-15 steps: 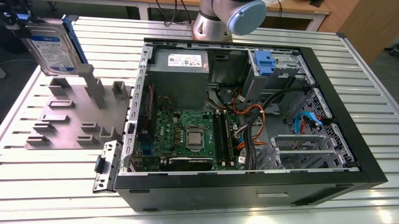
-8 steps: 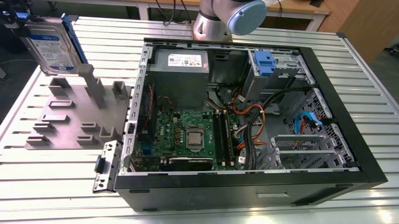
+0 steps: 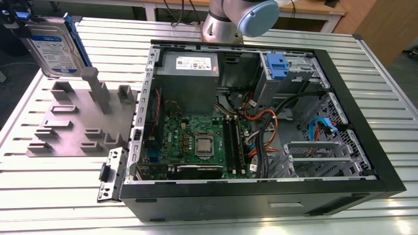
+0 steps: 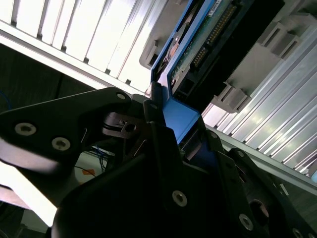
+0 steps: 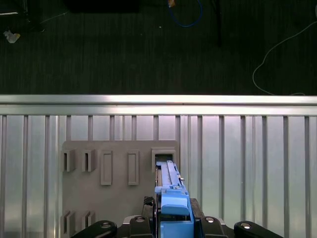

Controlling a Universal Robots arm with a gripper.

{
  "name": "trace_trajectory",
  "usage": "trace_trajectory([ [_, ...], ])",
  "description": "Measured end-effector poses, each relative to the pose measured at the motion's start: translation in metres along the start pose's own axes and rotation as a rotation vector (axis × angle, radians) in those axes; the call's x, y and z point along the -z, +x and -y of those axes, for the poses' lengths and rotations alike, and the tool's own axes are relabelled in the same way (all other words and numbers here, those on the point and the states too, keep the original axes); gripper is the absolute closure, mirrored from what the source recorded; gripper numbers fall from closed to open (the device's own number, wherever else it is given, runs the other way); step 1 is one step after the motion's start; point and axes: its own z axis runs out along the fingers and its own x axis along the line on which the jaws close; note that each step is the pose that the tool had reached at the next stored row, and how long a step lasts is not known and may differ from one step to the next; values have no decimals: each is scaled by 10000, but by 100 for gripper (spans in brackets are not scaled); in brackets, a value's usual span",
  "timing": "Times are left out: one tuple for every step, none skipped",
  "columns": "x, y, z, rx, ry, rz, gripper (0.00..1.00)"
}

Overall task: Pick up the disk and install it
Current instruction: 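Pick up the disk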

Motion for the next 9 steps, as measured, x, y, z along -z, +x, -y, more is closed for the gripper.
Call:
trace_trajectory([
  [3,0,0,0,-2,0,63],
  [9,0,0,-1,-4,-1,63],
  [15,0,0,0,-3,-1,63],
  [22,0,0,0,-1,0,63],
  [28,0,0,0,0,0,63],
  [33,0,0,0,0,0,63],
  [38,0,0,0,1,1,63],
  [40,0,0,0,1,1,63],
  [43,-1,0,0,1,1,63],
])
